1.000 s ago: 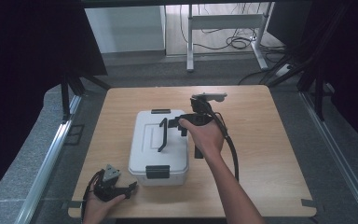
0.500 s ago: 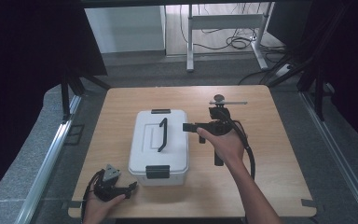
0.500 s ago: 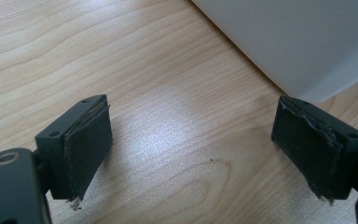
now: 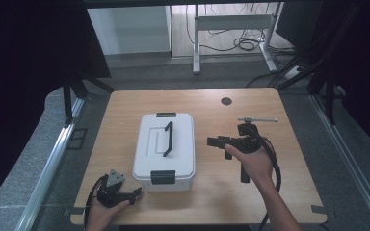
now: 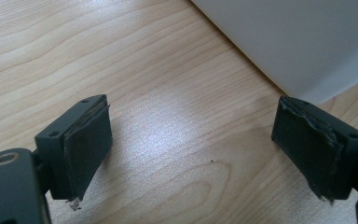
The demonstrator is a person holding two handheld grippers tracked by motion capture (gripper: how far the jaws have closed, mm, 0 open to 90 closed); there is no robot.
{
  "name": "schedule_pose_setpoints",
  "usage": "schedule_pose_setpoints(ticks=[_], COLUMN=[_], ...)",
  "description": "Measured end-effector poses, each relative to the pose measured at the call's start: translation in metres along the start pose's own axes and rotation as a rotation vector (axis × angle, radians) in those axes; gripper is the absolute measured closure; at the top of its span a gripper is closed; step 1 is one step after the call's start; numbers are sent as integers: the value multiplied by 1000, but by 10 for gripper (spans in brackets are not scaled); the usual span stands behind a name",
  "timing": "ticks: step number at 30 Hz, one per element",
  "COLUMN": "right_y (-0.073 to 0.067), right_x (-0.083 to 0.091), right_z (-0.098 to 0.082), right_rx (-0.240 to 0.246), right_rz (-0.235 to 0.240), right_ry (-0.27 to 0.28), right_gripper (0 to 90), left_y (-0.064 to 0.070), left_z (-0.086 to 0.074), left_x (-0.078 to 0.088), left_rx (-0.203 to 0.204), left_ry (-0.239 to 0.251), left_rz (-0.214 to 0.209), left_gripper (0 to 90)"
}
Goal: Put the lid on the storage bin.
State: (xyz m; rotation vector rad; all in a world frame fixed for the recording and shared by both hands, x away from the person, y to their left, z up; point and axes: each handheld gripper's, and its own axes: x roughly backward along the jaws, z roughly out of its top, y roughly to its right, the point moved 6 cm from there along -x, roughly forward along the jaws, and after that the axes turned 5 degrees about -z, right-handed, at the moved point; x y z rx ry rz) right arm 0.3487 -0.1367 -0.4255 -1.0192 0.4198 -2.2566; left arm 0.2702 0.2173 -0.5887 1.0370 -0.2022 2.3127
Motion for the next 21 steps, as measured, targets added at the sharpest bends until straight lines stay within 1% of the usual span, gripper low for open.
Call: schedule_pose_setpoints(ticks=[2, 5, 6, 9, 12, 16, 21], right_y=[8, 23, 30, 44, 55, 62, 62], right_x=[3, 8, 10, 13, 16, 18, 21], right_z=[-5, -15, -19, -27, -33, -39, -40], right_rx=[-4, -23, -30, -31, -55, -69, -72], right_rz=[-2, 2, -2, -22, -19, -13, -5], right_ry=[0, 6, 6, -4, 1, 7, 11], right_gripper=[411, 410, 409, 407, 404, 404, 404], left_y=[0, 0, 0, 0, 0, 0, 0], left_z=[0, 0, 0, 0, 0, 0, 0], left_x=[0, 0, 0, 0, 0, 0, 0], left_rx=[-2, -2, -2, -1, 0, 1, 2], left_ry=[0, 0, 0, 0, 1, 1, 1], left_rz=[-1, 0, 0, 1, 2, 2, 3], left_gripper=[121, 121, 121, 121, 121, 121, 121])
